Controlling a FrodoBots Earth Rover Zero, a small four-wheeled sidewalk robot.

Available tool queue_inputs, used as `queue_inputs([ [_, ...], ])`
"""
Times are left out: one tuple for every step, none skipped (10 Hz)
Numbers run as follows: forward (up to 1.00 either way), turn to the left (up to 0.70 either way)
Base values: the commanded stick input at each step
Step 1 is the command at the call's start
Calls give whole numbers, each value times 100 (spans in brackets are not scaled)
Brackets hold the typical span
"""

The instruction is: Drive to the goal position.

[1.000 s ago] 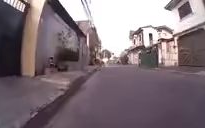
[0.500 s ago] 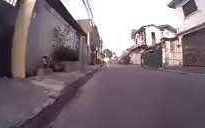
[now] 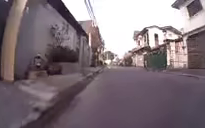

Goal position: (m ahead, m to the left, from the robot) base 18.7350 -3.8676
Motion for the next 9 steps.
queue_inputs([
  [100, 0],
  [100, 0],
  [100, 0],
  [100, 0],
  [100, 0],
  [100, 0],
  [100, 0],
  [100, 0],
  [100, 0],
])
